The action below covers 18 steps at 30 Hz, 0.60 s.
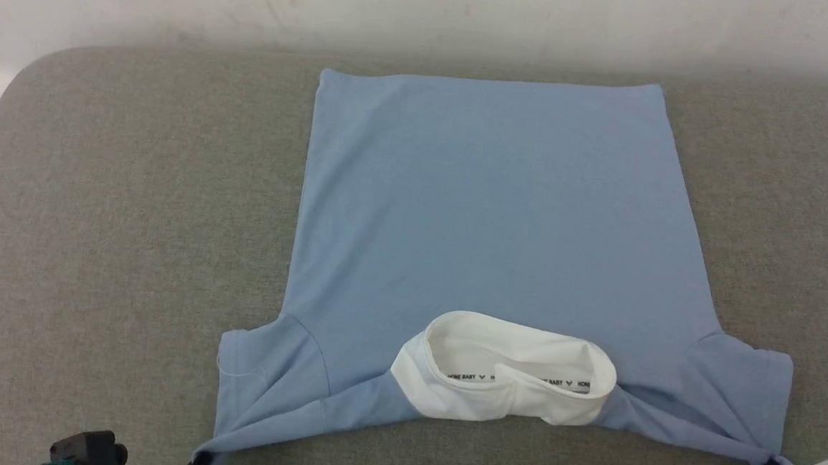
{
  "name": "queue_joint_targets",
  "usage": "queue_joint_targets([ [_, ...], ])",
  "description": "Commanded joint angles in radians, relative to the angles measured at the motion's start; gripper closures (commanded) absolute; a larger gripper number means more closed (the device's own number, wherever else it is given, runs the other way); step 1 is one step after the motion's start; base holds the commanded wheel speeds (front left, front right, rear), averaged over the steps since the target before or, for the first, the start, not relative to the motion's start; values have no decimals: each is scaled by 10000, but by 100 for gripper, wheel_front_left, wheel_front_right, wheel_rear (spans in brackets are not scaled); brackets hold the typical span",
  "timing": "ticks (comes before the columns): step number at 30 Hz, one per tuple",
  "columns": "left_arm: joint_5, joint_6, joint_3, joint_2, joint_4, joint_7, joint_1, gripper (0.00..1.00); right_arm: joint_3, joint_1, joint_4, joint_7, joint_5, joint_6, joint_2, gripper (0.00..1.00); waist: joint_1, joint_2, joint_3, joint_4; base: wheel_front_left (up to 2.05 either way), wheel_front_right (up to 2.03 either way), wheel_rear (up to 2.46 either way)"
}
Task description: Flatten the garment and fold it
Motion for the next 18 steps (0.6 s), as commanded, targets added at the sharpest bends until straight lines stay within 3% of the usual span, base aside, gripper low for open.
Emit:
queue_joint_targets([
  [1,-13,-74,19,-9,-12,-77,56,100,125,-22,159,-62,-48,-21,86,0,1,0,11,12,0,0,0],
  [5,-9,-140,5,-21,-63,-190,-14,100,252,-320,-458,-755,36,-21,86,0,1,0,15,53,0,0,0],
  [11,44,-221,-99,7,-206,-224,-169,100,518,-1298,-1555,-3147,-445,-21,87,0,1,0,129,272,0,0,0],
  [14,71,-298,-215,-2,-256,-216,-313,100,661,-2073,-1481,-3917,-701,-21,-49,0,1,0,302,483,0,0,0],
  [18,22,-454,-321,-83,-320,-274,-623,100,1031,-3488,-749,-4511,-538,-21,-713,0,1,0,716,842,0,0,0],
])
